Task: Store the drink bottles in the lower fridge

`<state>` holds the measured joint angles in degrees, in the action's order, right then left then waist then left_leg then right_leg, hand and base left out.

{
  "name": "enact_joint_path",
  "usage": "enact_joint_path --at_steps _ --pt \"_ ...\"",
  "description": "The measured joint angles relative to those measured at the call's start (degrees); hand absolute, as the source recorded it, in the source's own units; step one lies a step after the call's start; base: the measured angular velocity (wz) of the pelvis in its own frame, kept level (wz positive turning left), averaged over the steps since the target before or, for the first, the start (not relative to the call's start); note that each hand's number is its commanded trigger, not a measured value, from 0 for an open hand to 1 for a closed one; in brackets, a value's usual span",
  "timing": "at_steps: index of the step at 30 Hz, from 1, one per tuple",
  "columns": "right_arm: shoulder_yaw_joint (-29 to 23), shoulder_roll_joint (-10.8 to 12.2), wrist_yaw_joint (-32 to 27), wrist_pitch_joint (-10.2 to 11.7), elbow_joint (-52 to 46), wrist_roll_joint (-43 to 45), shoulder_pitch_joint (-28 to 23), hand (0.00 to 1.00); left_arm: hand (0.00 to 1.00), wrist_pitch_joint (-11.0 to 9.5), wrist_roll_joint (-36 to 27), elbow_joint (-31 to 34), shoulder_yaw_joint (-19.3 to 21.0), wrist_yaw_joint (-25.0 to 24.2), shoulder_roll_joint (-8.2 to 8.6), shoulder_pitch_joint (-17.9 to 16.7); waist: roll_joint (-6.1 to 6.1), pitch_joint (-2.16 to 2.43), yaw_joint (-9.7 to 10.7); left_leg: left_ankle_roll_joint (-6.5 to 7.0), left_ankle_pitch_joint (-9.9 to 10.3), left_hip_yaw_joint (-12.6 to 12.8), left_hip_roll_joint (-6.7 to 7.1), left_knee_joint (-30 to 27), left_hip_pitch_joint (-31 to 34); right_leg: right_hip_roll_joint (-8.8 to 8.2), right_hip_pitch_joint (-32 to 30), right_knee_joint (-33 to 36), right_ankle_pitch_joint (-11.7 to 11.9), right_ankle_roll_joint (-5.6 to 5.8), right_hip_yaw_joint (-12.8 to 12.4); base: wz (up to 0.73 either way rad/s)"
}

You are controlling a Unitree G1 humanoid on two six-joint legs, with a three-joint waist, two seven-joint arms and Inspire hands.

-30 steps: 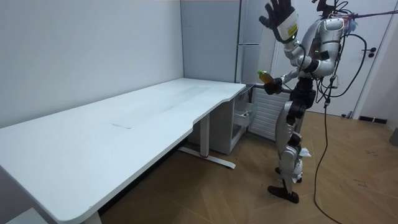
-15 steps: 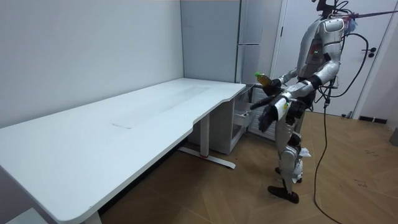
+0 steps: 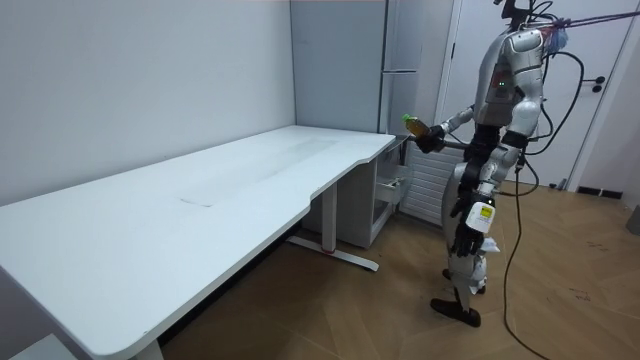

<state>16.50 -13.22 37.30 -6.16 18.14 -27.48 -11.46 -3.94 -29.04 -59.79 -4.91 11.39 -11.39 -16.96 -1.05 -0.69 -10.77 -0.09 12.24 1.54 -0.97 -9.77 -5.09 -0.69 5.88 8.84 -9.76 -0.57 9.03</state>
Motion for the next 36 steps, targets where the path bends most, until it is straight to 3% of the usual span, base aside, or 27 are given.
enact_joint_path --at_steps 5,11,16,22,27,36 --pt "-0.33 -0.11 -1.49 0.01 -0.40 0.12 0.49 1.00 0.00 1.97 8.76 -0.10 -2.70 -5.47 0.19 2.51 0.69 0.01 2.87 0.02 0.01 -0.05 0.00 -0.27 1.02 -0.06 -1.04 0.81 0.01 0.00 0.15 0.00" --pt "-2.31 0.01 -3.35 0.99 -0.91 0.31 1.56 1.00 0.00 1.65 14.76 -0.01 -4.38 -8.80 0.04 4.27 1.88 0.08 5.75 0.04 0.00 -0.06 0.11 -1.10 2.26 -0.21 -1.96 0.91 0.02 -0.02 0.38 0.00" --pt "-4.06 0.01 -7.20 2.09 -0.91 0.32 2.63 1.00 0.00 1.00 15.03 -0.02 -4.37 -9.61 -0.02 4.24 2.00 -0.07 6.70 0.05 -0.01 0.24 0.18 -1.53 2.62 -0.21 -2.48 0.94 -0.02 0.03 -0.71 -0.04" --pt "-7.73 1.44 -15.97 4.28 -0.91 1.11 2.41 1.00 0.00 -0.51 15.15 -0.50 -4.01 -9.19 0.04 3.67 1.76 -0.01 8.04 0.07 -0.02 1.14 0.20 -1.53 2.51 -0.23 -2.87 1.00 0.01 0.12 -1.10 -0.05" --pt "-11.50 3.45 -24.78 7.61 -0.91 0.68 2.52 1.00 0.00 -2.43 15.08 -2.70 -4.13 -8.15 0.73 4.17 2.33 0.05 9.40 0.07 -0.02 1.84 0.06 -1.38 2.26 -0.14 -2.78 1.12 0.02 0.12 -1.58 -0.04" --pt "-13.32 4.46 -35.06 9.33 -0.90 -2.89 2.55 1.00 0.00 -2.57 15.15 -2.55 -4.06 -8.56 1.09 4.04 2.86 0.12 10.20 0.06 -0.01 2.37 -0.05 -1.17 2.33 0.00 -2.94 0.87 0.02 0.11 -2.07 -0.01"
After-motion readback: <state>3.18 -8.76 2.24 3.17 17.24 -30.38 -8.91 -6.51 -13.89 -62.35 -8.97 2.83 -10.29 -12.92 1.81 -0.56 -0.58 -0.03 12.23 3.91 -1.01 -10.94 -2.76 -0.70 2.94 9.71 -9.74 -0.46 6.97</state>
